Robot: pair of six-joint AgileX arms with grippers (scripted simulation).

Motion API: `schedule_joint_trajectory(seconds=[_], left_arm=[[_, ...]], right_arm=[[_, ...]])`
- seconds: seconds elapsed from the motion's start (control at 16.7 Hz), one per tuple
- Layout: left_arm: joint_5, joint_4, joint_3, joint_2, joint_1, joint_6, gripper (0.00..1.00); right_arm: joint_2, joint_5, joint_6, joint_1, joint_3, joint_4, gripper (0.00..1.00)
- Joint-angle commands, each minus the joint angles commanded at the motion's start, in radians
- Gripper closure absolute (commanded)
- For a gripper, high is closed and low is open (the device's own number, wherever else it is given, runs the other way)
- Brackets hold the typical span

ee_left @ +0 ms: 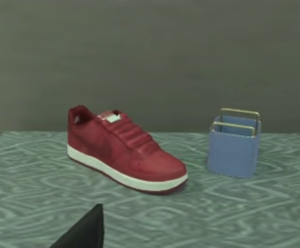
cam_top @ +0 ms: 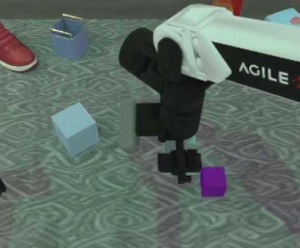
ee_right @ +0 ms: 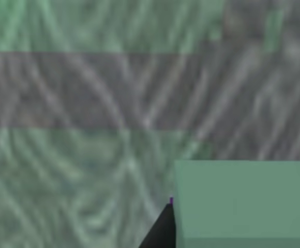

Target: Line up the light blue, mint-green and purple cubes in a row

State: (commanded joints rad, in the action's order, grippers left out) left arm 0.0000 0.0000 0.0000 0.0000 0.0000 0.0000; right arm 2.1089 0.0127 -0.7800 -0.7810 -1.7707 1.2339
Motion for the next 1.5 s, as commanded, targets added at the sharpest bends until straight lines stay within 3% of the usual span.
schedule_joint_trajectory(seconds=[0.48, 0.78, 1.5], left_arm=[[0.0, 0.0, 0.0, 0.0, 0.0, 0.0, 0.0], [0.0, 0.0, 0.0, 0.0, 0.0, 0.0, 0.0], [0.0, 0.0, 0.0, 0.0, 0.0, 0.0, 0.0]], right_arm=[[0.042, -0.001, 0.001, -0.001, 0.178, -0.228, 1.0], [0.049, -0.001, -0.001, -0.003, 0.204, -0.257, 1.0], [0.049, -0.001, -0.001, -0.003, 0.204, -0.257, 0.1]])
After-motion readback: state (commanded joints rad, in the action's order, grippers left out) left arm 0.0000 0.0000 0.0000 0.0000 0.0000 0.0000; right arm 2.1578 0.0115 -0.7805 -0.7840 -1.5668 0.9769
